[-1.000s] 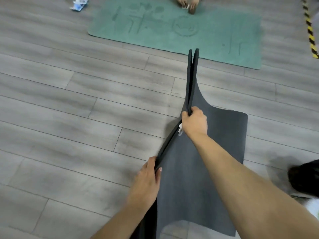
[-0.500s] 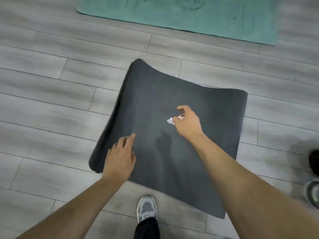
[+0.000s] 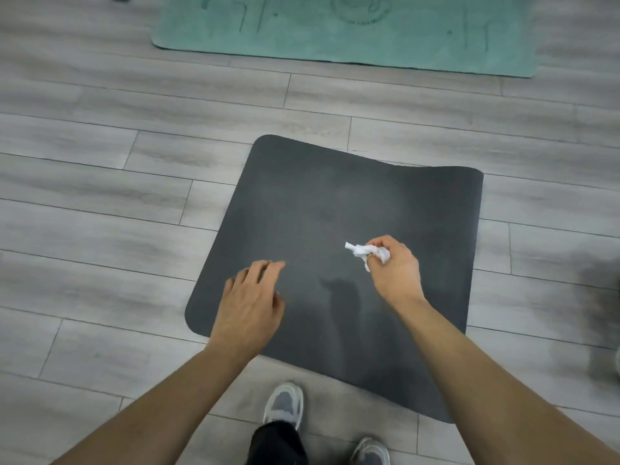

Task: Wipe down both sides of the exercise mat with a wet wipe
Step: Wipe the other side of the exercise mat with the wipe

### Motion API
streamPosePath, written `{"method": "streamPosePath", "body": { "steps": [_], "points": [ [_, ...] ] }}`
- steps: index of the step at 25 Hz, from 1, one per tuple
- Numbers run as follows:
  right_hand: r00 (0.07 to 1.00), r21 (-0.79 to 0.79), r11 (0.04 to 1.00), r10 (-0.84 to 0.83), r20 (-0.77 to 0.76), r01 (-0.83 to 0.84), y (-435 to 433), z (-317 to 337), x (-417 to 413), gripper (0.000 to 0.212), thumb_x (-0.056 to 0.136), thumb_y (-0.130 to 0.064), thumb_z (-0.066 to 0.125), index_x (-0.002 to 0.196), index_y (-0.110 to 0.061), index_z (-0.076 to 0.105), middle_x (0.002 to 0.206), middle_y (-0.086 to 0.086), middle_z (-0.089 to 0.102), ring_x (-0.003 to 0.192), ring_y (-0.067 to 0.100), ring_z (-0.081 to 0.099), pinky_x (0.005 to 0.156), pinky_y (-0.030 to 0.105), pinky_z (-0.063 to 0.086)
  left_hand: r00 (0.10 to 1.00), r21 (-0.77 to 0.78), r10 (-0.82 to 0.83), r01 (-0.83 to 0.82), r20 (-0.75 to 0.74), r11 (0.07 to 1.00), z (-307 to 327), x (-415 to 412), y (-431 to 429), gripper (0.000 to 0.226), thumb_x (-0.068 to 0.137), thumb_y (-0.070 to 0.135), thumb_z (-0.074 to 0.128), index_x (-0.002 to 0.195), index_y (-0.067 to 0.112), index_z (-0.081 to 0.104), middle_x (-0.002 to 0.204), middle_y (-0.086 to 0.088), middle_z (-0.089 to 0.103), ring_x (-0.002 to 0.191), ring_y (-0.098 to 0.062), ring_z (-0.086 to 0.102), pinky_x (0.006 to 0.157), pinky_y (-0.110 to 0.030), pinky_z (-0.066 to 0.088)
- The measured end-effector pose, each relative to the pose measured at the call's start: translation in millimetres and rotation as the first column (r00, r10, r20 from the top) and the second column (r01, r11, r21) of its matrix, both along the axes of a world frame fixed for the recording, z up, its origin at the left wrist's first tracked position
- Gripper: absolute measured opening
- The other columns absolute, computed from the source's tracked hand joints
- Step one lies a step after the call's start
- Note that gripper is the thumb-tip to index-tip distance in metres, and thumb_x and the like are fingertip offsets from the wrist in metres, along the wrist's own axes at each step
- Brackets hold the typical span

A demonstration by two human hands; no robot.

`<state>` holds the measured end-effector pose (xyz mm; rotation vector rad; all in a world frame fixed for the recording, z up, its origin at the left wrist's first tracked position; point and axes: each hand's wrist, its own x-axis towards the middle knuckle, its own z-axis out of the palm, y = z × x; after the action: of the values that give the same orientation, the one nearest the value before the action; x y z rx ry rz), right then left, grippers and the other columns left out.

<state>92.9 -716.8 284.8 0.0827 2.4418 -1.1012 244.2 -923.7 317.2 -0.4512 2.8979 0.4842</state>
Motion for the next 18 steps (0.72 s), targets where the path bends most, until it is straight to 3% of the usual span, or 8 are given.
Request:
{"method": "streamPosePath", "body": {
  "steps": [7, 14, 18],
  "points": [
    [0.992, -0.005, 0.993, -0.12, -0.036, 0.12, -24, -58, -7, 0.008, 0.088, -0.025, 0.059, 0.088, -0.032, 0.063, 0.092, -0.005, 0.066, 0.075, 0.012, 0.062, 0.054, 0.024, 0.044, 0.986, -0.046, -0.16, 0.158, -0.048, 0.986, -82, -39, -37, 0.048, 0.09, 0.017, 0.059, 0.138, 0.019, 0.054, 0.134, -0.003, 0.057, 0.115, -0.03, 0.058, 0.097, -0.044, 0.044],
    [0.954, -0.026, 0.962, -0.273, -0.124, 0.272, -111, -189, -11, 0.011, 0.088, -0.021, 0.059, 0.088, -0.031, 0.063, 0.086, -0.009, 0.065, 0.075, 0.011, 0.06, 0.057, 0.024, 0.043, 0.932, -0.087, -0.359, 0.355, -0.042, 0.931, -219, -74, -119, 0.047, 0.084, 0.016, 0.065, 0.131, 0.016, 0.059, 0.131, -0.005, 0.061, 0.117, -0.032, 0.06, 0.096, -0.045, 0.045],
    [0.946, -0.02, 0.973, -0.23, -0.229, 0.231, -163, -267, -22, 0.019, 0.086, -0.013, 0.055, 0.092, -0.028, 0.065, 0.086, -0.008, 0.066, 0.076, 0.015, 0.058, 0.062, 0.029, 0.046, 0.942, -0.093, -0.336, 0.334, -0.011, 0.938, -299, -83, -165, 0.047, 0.088, 0.019, 0.062, 0.135, 0.019, 0.057, 0.141, -0.001, 0.059, 0.127, -0.029, 0.056, 0.102, -0.046, 0.042]
  ]
}}
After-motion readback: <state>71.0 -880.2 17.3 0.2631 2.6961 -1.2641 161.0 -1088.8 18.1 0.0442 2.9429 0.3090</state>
